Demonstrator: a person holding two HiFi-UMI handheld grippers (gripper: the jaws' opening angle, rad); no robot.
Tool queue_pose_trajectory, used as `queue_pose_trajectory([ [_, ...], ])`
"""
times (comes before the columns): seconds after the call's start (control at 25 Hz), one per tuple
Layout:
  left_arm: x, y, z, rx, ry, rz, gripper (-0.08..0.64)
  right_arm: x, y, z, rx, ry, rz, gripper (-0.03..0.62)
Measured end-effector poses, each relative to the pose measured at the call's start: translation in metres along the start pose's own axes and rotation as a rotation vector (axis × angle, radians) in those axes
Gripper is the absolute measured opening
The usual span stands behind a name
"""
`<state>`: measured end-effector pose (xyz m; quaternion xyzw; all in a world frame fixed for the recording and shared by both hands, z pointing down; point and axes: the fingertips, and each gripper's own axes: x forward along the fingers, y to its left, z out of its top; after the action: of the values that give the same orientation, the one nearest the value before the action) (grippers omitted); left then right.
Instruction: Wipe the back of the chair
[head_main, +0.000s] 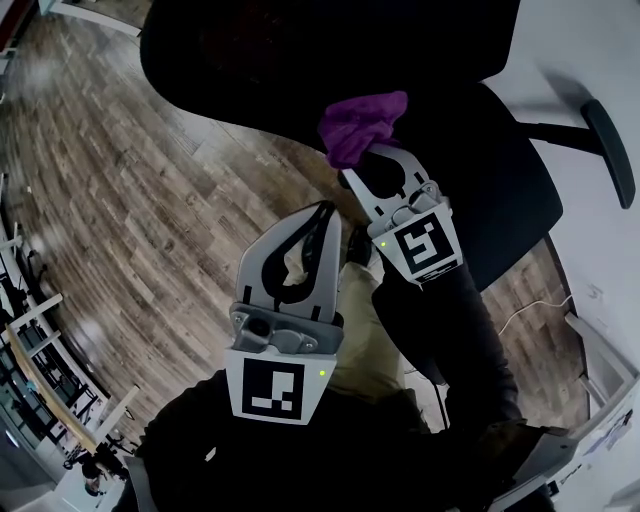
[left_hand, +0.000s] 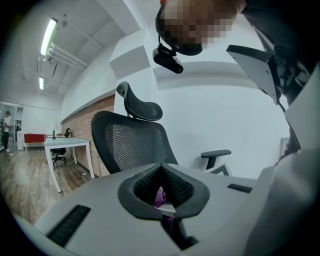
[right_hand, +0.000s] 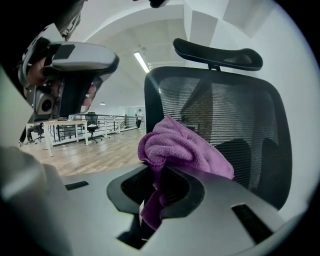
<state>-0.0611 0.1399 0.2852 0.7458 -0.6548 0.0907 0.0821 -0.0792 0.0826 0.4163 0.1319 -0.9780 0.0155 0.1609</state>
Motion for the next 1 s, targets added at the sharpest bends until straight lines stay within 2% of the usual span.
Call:
queue_pose_trajectory([
  [0.48,0.029,-0.005,0.002,0.005,0.019,-0.012,0.009,-0.001,-0.021,0.001,0.040,-0.027,0.010,0.044],
  [0.72,0.043,-0.011,0.003,0.013,0.029,-0.018,0.009,-0.002,-0.029,0.003,-0.029,-0.025,0.038,0.044],
  [1.0,0.058,-0.015,0.011,0.016,0.024,-0.008,0.009,-0.003,-0.032,0.005,-0.031,-0.026,0.072,0.044],
])
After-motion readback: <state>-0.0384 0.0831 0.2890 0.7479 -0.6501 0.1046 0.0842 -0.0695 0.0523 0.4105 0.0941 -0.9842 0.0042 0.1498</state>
